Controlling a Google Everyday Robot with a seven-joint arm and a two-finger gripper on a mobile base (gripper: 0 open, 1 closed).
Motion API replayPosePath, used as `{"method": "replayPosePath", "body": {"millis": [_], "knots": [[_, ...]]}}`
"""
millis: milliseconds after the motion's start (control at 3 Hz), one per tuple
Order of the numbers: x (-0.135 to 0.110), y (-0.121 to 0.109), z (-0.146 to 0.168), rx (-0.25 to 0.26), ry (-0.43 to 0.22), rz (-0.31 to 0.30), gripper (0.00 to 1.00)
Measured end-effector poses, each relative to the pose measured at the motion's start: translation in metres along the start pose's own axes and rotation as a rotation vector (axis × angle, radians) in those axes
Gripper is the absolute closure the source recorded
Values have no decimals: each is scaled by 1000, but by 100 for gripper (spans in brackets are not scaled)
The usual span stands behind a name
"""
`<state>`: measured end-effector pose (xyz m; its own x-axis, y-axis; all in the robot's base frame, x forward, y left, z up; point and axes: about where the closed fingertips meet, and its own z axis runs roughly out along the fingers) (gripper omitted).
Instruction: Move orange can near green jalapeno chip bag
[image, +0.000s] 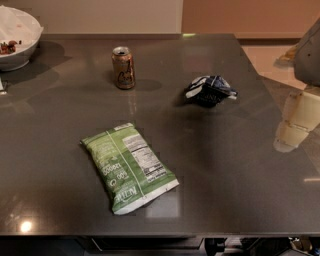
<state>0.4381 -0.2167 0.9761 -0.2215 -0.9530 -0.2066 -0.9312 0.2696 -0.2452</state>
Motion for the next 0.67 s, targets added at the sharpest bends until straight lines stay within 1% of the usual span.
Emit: {"method": "replayPosePath", "body": {"millis": [333, 667], "knots": [[0, 0, 0, 0, 0, 0, 0], [-7, -4, 3, 6, -22, -10, 0]]}}
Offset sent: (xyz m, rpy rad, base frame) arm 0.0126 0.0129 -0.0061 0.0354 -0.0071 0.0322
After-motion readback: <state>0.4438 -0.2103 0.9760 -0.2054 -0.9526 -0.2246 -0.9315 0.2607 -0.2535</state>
